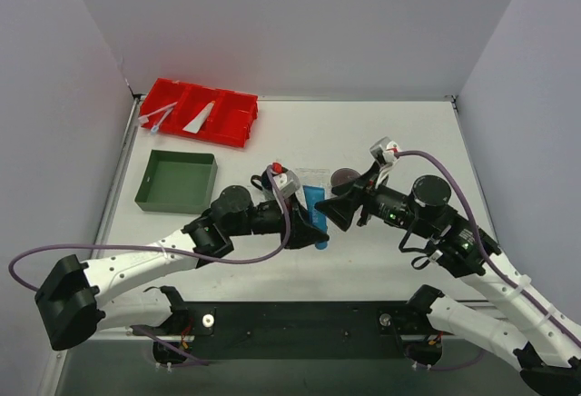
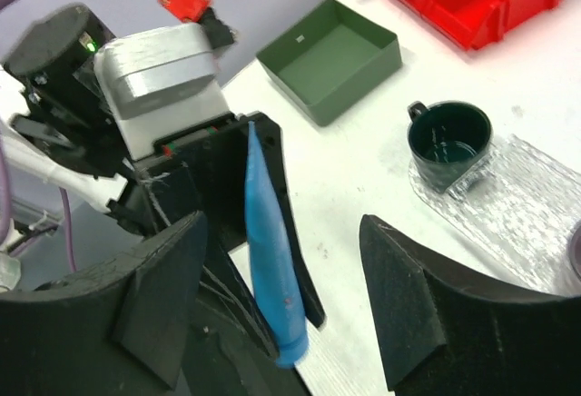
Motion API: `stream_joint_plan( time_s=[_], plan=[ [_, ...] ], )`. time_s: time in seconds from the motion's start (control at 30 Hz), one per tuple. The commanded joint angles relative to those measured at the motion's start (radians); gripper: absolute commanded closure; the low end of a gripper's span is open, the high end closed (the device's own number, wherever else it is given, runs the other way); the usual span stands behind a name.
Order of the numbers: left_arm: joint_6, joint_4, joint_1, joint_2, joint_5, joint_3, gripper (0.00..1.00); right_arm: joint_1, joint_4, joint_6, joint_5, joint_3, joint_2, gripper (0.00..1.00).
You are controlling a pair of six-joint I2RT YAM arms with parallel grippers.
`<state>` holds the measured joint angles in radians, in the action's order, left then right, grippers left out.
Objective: Prepare toiletry sets of a toothbrush and toothpaste on the tray
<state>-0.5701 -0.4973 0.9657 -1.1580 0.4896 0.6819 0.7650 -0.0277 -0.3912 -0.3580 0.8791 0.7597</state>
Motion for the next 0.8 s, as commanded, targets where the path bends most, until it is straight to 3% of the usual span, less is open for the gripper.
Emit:
stream_joint_plan(
  time_s=[0.0, 0.1, 0.27, 0.43, 0.77],
  plan=[
    [0.373, 0.494, -0.005, 0.061, 0.124, 0.186, 0.85, -0.047, 0.279, 0.09, -0.011, 0.148, 0.018, 0.37],
    [0.487, 0.678, -0.007, 0.05, 0.148, 0.223, 0.85, -0.11, 0.393, 0.094, -0.133, 0.221, 0.058, 0.4],
    [0.542, 0.723, -0.007, 0.04, 0.142, 0.222, 0.85, -0.127, 0.466, 0.084, -0.245, 0.282, 0.098, 0.46],
    [0.556, 0.741, -0.005, 0.017, 0.122, 0.225, 0.85, -0.044, 0.465, 0.083, -0.174, 0.293, 0.116, 0.46],
    [0.552, 0.73, -0.007, 0.023, 0.103, 0.209, 0.85, -0.01, 0.423, 0.057, -0.151, 0.242, 0.17, 0.52]
  ],
)
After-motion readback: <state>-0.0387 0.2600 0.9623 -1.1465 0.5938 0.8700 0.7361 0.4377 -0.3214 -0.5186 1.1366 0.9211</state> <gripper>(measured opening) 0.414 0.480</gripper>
